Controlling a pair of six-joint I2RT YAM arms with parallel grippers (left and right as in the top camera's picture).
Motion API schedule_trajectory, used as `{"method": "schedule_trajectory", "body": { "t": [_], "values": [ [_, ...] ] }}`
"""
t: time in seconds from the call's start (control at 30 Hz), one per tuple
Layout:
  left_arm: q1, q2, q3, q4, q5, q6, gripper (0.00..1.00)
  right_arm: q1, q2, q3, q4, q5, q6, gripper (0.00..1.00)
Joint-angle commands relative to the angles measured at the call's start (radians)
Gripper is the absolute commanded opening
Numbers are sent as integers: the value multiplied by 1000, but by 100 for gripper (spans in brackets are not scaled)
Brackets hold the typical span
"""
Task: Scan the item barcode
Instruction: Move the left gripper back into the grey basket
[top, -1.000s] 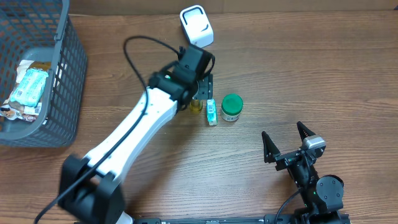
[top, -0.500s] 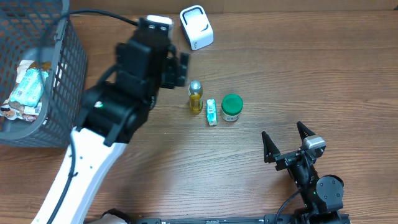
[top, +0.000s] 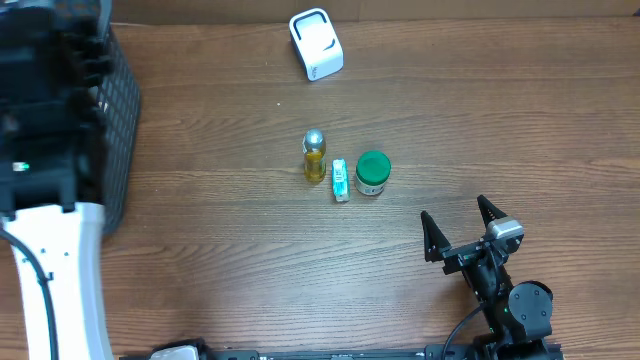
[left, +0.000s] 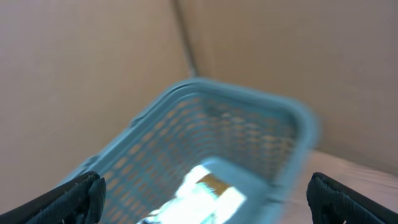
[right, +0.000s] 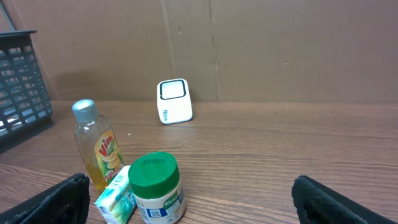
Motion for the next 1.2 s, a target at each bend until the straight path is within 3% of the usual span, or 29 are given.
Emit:
{"method": "schedule_trajectory", "body": {
  "t": [0.0,0.17,0.4,0.73,1.17],
  "values": [
    [121,59,11,-16,139,38,100,5,-8,-10,4,7,-5,100],
    [270,167,11,-69,247,38,100,5,-8,-10,4,7,-5,100],
    [385,368,11,-157,260,38,100,5,-8,-10,4,7,-5,100],
    [411,597,11,-134,284,160,100,5,-8,-10,4,7,-5,100],
    [412,693,11,-58,293,270,100,5,-8,-10,4,7,-5,100]
  ]
}}
